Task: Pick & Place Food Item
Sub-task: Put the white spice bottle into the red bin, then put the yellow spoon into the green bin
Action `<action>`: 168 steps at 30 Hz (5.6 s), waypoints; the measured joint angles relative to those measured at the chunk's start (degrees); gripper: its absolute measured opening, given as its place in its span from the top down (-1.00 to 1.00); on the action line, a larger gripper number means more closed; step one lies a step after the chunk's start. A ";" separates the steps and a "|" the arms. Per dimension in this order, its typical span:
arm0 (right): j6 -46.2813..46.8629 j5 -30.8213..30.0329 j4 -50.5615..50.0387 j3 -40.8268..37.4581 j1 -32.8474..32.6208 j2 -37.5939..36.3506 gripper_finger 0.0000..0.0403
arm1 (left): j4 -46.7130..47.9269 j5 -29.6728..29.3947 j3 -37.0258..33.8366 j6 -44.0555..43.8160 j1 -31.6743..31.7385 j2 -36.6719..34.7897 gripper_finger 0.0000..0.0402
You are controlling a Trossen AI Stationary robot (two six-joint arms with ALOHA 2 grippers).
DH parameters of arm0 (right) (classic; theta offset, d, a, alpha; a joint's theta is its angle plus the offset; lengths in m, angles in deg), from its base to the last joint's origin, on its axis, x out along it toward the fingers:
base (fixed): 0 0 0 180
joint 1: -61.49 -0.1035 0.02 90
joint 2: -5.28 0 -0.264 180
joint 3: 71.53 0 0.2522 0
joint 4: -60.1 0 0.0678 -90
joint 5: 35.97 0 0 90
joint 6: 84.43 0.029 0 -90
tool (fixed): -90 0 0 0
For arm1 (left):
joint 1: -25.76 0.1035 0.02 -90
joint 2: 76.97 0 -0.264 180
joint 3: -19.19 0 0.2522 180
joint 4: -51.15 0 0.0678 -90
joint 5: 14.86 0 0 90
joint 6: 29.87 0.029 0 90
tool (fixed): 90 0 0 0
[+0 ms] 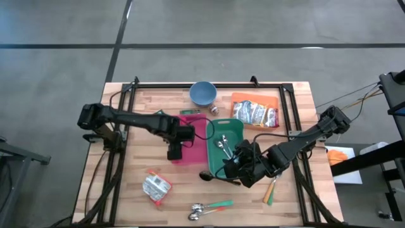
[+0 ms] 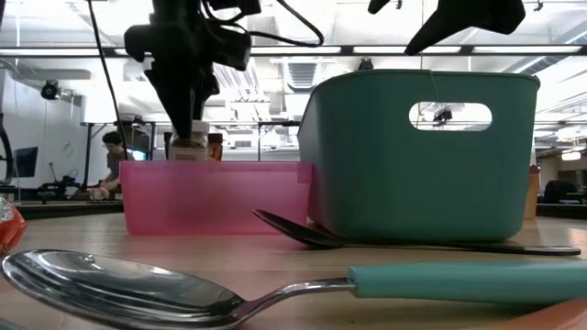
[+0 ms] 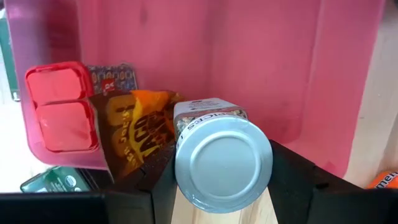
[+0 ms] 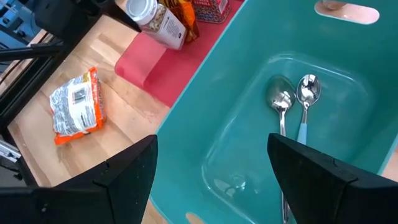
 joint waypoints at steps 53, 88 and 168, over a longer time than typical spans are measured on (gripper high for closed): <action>-1.51 1.14 0.16 0.00 -0.02 0.00 -0.48 | -5.09 2.55 -4.86 -3.26 0.97 -0.47 -0.88; 19.91 16.75 -13.76 4.48 -0.79 -0.17 -0.48 | -6.84 5.06 -2.14 -22.65 -9.67 -21.65 -0.91; 48.37 43.30 1.29 -21.66 -12.89 7.63 -0.47 | -13.49 10.65 -2.14 -24.47 -10.19 -31.76 -0.89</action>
